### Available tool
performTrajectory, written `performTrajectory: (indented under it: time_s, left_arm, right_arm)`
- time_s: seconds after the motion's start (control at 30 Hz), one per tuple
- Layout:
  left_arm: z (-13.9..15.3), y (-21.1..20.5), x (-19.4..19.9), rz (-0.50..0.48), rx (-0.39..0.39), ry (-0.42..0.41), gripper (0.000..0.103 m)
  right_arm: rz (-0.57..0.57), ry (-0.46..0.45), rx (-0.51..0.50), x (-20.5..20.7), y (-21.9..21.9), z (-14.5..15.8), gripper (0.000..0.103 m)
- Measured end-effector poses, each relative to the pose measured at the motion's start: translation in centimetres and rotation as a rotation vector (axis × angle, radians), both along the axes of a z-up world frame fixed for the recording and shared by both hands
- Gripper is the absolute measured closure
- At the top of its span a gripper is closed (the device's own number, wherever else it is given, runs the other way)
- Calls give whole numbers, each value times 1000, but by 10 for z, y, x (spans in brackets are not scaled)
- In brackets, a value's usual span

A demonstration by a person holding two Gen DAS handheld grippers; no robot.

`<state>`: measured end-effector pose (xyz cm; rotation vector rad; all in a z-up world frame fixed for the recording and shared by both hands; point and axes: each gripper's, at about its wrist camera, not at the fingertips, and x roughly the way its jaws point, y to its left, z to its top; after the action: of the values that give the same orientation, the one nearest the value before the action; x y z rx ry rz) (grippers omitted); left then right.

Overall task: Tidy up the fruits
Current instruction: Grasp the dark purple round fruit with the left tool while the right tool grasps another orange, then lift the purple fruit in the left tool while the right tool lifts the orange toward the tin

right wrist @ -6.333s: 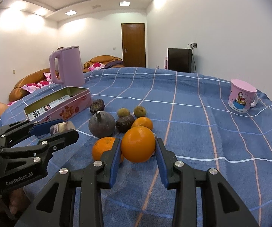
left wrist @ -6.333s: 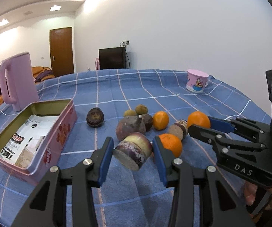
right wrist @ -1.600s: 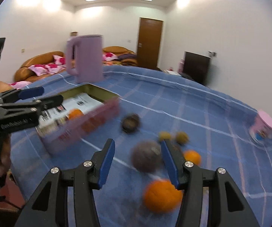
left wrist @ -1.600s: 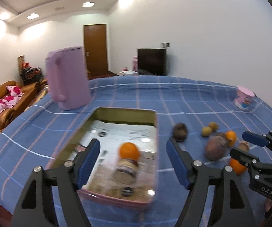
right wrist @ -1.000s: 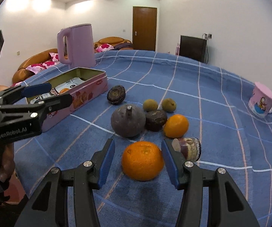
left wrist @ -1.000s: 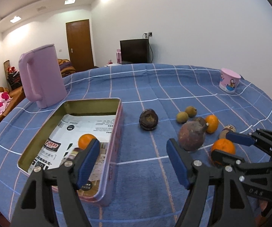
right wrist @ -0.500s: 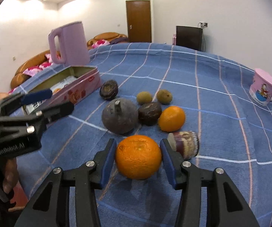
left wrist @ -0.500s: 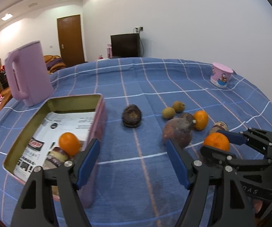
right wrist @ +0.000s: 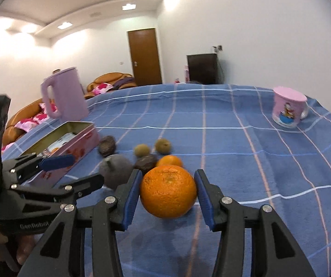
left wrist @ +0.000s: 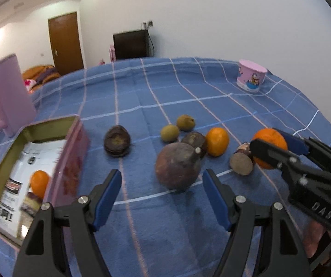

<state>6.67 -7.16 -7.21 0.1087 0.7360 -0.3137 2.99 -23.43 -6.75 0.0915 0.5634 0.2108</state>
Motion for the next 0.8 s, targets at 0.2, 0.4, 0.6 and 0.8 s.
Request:
performTrajectory:
  time_s: [0.2,0.4,0.6,0.8]
  left_arm:
    - [-4,-12,15,-8,-14,35,28]
    - [-9,-16,26,-32,-18,82,51]
    - [-8,-21,18,-43,13,40,51]
    - [-2,-20,8,-32,28,-27,51]
  right_arm:
    - [-17,15,11,1,-6,-2,54]
    - [1,28,-7,0,-4,-5,54]
    - [11,16,-36,-2,1,-6,54]
    - [21,-14,-47,-7,4,-5,54]
